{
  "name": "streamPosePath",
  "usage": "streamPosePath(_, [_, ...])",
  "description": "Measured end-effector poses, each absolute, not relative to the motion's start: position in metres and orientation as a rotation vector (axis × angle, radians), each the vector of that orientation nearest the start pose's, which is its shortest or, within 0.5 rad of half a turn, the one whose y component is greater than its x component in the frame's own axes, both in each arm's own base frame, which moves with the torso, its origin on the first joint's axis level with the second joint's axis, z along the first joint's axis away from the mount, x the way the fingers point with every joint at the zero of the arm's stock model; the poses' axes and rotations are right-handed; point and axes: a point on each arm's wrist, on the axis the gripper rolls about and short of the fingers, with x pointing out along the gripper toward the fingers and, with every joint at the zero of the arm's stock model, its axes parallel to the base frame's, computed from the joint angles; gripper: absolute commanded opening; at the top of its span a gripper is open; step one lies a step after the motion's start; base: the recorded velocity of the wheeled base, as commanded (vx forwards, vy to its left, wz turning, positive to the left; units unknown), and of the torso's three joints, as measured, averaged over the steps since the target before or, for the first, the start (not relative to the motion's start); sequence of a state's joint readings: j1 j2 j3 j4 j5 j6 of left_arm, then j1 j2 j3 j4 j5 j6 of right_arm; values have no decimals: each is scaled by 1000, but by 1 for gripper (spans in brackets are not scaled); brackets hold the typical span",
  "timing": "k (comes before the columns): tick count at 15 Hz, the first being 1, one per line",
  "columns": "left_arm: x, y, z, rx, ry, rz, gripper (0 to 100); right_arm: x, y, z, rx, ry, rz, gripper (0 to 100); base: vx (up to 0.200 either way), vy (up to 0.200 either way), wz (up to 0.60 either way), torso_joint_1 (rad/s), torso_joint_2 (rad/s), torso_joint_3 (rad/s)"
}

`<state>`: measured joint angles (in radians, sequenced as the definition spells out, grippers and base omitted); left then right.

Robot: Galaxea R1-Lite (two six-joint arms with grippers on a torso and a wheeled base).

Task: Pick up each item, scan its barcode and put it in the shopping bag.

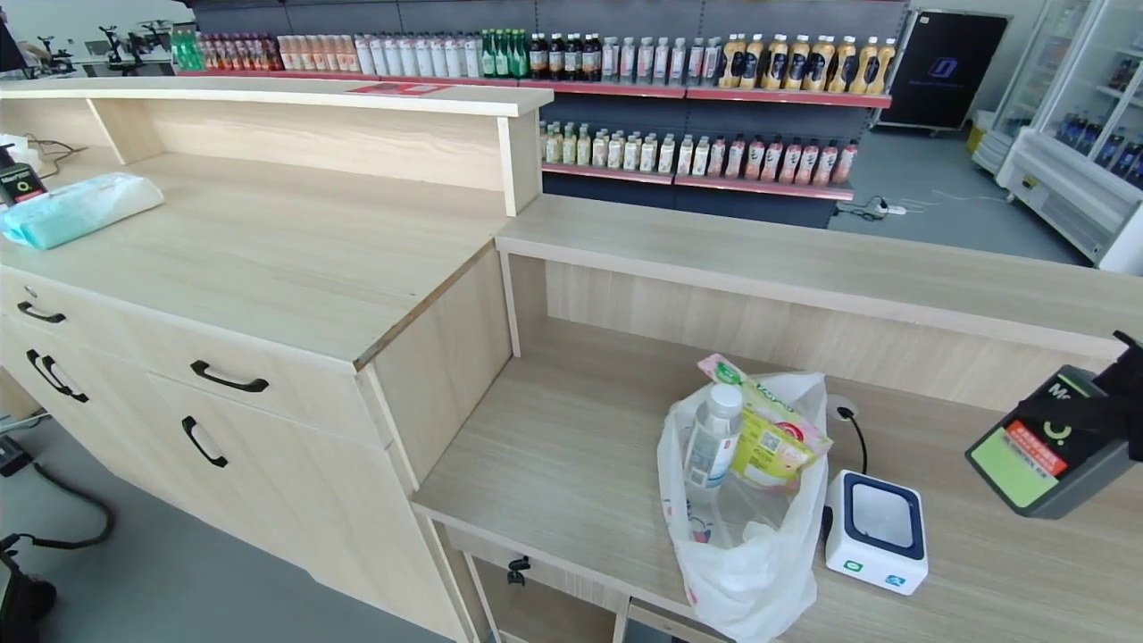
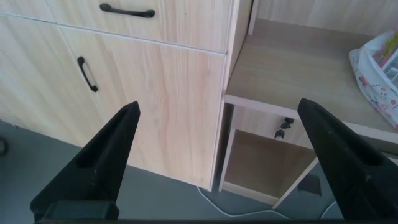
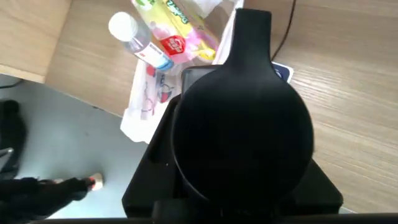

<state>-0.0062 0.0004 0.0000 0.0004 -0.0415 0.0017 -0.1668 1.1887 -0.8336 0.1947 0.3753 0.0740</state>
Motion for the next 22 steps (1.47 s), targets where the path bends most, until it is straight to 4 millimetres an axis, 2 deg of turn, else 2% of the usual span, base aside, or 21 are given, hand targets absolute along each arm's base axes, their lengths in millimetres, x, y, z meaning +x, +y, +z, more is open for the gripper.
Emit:
streamPosePath(2, [-23, -1, 75, 2, 0, -47, 100, 175, -36, 224, 320, 518, 328, 0, 0, 0, 0, 0, 0, 0])
streamPosePath(4, [-23, -1, 75, 2, 0, -48, 100, 187, -58, 207, 376, 522, 376, 0, 0, 0, 0, 0, 0, 0])
streamPosePath(6, [-23, -1, 75, 2, 0, -47, 100, 194, -75, 188, 316, 534, 378, 0, 0, 0, 0, 0, 0, 0])
streamPosePath(9, [-23, -1, 75, 2, 0, -47, 100, 194, -95, 158, 268, 523, 492, 0, 0, 0, 0, 0, 0, 0])
streamPosePath(14, [-23, -1, 75, 2, 0, -48, 100, 202, -107, 129, 282, 527, 582, 0, 0, 0, 0, 0, 0, 0])
streamPosePath(18, [-23, -1, 75, 2, 0, -48, 100, 218, -117, 120, 279, 519, 594, 0, 0, 0, 0, 0, 0, 0])
streamPosePath(22, [-23, -1, 75, 2, 0, -48, 100, 227, -117, 110, 282, 519, 632, 0, 0, 0, 0, 0, 0, 0])
